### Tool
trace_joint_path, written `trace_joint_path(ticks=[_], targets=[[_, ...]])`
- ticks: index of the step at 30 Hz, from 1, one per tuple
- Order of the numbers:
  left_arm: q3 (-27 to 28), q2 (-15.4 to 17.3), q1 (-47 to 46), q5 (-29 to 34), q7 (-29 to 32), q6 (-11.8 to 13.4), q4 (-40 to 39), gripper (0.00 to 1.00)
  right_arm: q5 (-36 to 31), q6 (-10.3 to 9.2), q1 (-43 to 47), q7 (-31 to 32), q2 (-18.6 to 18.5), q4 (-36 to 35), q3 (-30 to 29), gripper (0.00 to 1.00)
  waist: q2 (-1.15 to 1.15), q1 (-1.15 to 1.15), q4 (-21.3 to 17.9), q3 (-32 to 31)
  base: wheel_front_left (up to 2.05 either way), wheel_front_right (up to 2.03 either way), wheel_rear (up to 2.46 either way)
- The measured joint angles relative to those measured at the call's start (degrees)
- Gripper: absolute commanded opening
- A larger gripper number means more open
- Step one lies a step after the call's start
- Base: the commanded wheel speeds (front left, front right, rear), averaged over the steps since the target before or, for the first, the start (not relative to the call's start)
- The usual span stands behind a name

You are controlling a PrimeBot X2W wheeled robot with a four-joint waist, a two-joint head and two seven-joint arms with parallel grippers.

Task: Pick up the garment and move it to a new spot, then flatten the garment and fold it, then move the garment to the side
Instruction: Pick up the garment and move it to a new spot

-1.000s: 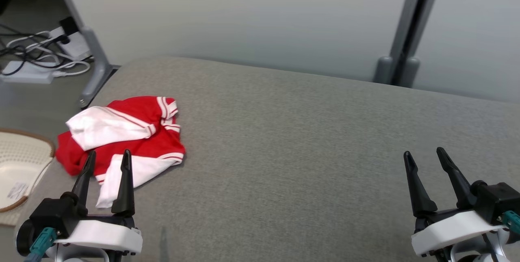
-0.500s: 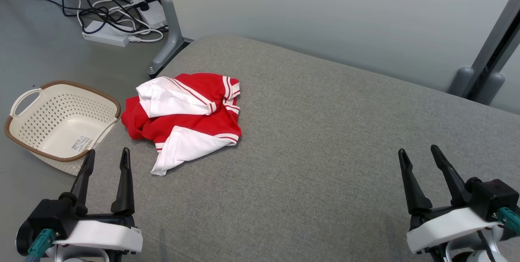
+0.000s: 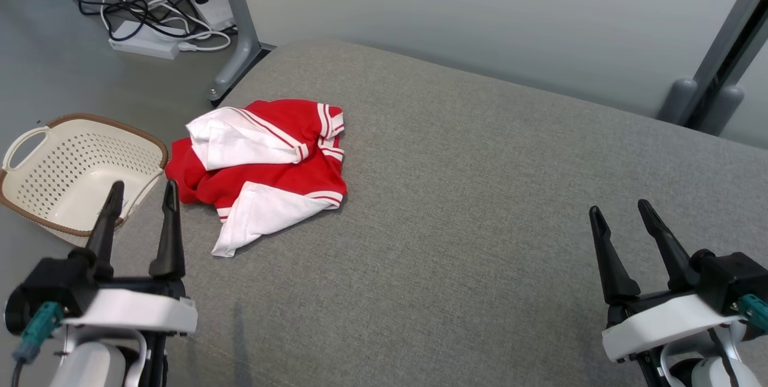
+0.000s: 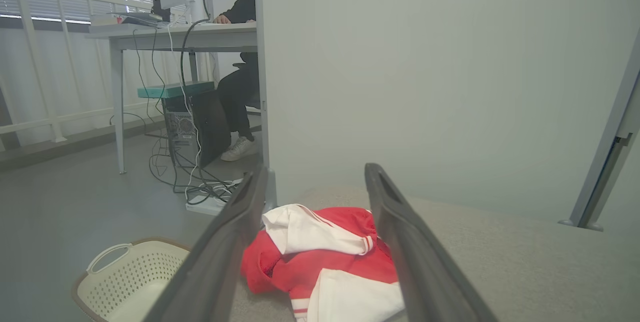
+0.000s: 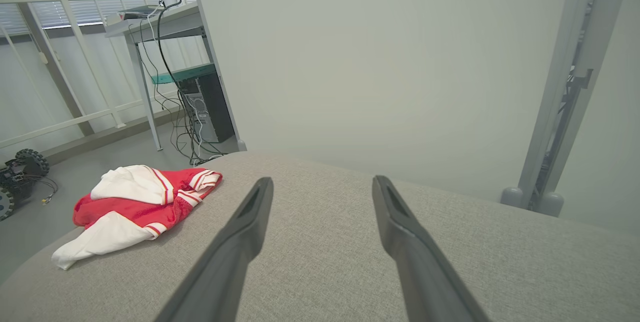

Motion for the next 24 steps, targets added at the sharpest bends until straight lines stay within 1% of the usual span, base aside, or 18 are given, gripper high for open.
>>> trace_joint_path(ticks=[4, 8, 12, 16, 20, 24], targets=[[0.65, 0.82, -5.72, 0.52, 0.00, -0.65, 2.76, 1.00, -0.13, 0.00, -1.32, 0.85, -0.70, -1.04, 0.36, 1.00, 0.00, 0.00, -1.19, 1.98, 0.00, 0.00, 0.00], [0.78, 1.53, -13.21, -0.69, 0.79, -2.83, 9.20, 1.00, -0.53, 0.00, -2.91, 2.02, -1.96, -2.65, 0.81, 1.00, 0.00, 0.00, -2.90, 4.83, 0.00, 0.00, 0.00], [0.42, 2.01, -20.01, -2.24, 2.91, -5.70, 18.73, 1.00, -0.62, 0.00, -5.00, 3.21, -3.15, -4.04, 1.51, 1.00, 0.00, 0.00, -5.08, 8.28, 0.00, 0.00, 0.00], [-0.33, 2.19, -26.04, -3.26, 4.82, -7.92, 28.97, 1.00, -0.63, 0.00, -6.71, 3.83, -4.23, -4.91, 1.78, 1.00, 0.00, 0.00, -7.45, 12.06, 0.00, 0.00, 0.00], [-0.93, 2.07, -30.70, -4.66, 6.31, -9.35, 38.54, 1.00, -0.60, 0.00, -8.12, 4.31, -5.06, -5.33, 1.80, 1.00, 0.00, 0.00, -9.63, 15.65, 0.00, 0.00, 0.00], [-1.26, 2.01, -34.67, -5.48, 6.57, -10.07, 46.02, 1.00, -0.54, 0.00, -9.38, 4.38, -5.59, -5.69, 1.94, 1.00, 0.00, 0.00, -11.47, 18.66, 0.00, 0.00, 0.00]])
